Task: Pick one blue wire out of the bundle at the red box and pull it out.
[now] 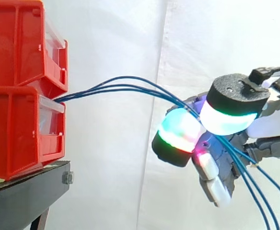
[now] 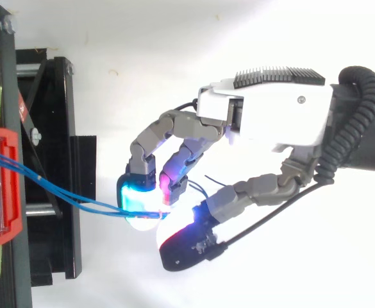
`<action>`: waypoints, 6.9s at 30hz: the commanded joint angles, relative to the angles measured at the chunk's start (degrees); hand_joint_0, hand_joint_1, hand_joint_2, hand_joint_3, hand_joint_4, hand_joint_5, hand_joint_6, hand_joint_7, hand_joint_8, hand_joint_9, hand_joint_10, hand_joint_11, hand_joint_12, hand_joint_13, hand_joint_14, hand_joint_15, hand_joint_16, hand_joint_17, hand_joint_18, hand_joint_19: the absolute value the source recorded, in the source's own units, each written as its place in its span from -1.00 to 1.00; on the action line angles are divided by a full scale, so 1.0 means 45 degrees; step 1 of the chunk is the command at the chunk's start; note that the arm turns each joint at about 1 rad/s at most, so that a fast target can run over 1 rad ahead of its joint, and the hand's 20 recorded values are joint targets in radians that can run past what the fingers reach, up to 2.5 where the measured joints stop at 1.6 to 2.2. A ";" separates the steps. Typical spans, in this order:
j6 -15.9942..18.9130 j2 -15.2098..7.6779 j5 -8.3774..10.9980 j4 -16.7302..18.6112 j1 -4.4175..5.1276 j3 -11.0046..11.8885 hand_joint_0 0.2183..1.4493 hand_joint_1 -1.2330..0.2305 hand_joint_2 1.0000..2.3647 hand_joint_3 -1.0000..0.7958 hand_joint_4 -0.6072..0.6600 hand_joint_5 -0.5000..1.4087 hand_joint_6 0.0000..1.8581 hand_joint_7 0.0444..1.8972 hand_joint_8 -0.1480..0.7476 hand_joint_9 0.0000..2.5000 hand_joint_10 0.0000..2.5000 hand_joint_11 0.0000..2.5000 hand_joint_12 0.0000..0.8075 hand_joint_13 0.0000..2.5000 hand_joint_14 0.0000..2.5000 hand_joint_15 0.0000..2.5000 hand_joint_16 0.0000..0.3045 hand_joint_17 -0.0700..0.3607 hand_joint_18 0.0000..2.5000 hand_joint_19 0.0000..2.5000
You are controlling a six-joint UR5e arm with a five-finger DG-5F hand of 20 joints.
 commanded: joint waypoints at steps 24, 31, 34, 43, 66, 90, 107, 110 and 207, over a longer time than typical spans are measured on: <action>0.0172 0.0216 -0.0080 -0.0793 -0.0076 0.0000 -0.40 -0.24 -0.99 -0.32 0.15 -0.63 0.00 -0.04 0.10 -0.14 -0.99 -0.52 0.00 -0.23 -0.99 -0.55 -0.68 -0.16 -0.34 -0.57; 0.0172 0.0236 -0.0099 -0.0793 -0.0076 0.0000 -0.31 -0.39 -0.98 -0.22 0.10 -0.63 0.01 -0.01 0.11 -0.13 -0.99 -0.51 -0.02 -0.21 -0.99 -0.56 -0.69 -0.18 -0.30 -0.58; 0.0172 0.0255 -0.0080 -0.0793 -0.0056 0.0000 -0.25 -0.48 -0.98 -0.27 0.04 -0.63 0.01 -0.01 0.10 -0.14 -0.99 -0.50 -0.02 -0.20 -0.98 -0.56 -0.69 -0.18 -0.28 -0.60; 0.0172 0.0255 -0.0080 -0.0793 -0.0076 0.0000 -0.43 -0.46 -1.00 -0.44 0.17 -0.64 0.02 -0.10 0.05 -0.18 -0.99 -0.50 0.00 -0.22 -0.98 -0.55 -0.68 -0.17 -0.30 -0.59; 0.0172 0.0255 -0.0080 -0.0852 -0.0076 0.0019 -0.30 -0.43 -0.98 -0.16 0.08 -0.63 0.02 0.00 0.11 -0.13 -0.99 -0.48 -0.01 -0.19 -0.98 -0.53 -0.69 -0.18 -0.29 -0.58; 0.0739 0.0451 -0.0236 -0.1340 -0.0076 0.0019 0.03 -0.45 -0.98 -0.30 -0.28 -0.70 0.07 0.04 -0.02 -0.17 -0.99 -0.48 -0.07 -0.21 -0.99 -0.55 -0.72 -0.22 -0.29 -0.55; 0.1598 0.0470 -0.0880 -0.1653 -0.0115 0.0019 -0.24 -0.50 -0.99 -0.32 -0.48 -0.68 0.02 -0.08 -0.19 -0.19 -0.99 -0.53 -0.10 -0.21 -0.98 -0.55 -0.72 -0.22 -0.27 -0.60; 0.1676 0.0509 -0.0900 -0.1653 -0.0115 0.0019 -0.26 -0.48 -0.98 -0.27 -0.53 -0.67 0.01 0.03 -0.19 -0.18 -0.99 -0.54 -0.09 -0.20 -0.99 -0.54 -0.72 -0.23 -0.28 -0.59; 0.1852 0.0998 -0.1193 -0.2981 -0.0310 0.0019 -0.31 -0.36 -0.98 -0.20 0.07 -0.64 0.04 -0.03 0.09 -0.12 -0.99 -0.44 0.04 -0.19 -0.98 -0.53 -0.65 -0.12 -0.28 -0.58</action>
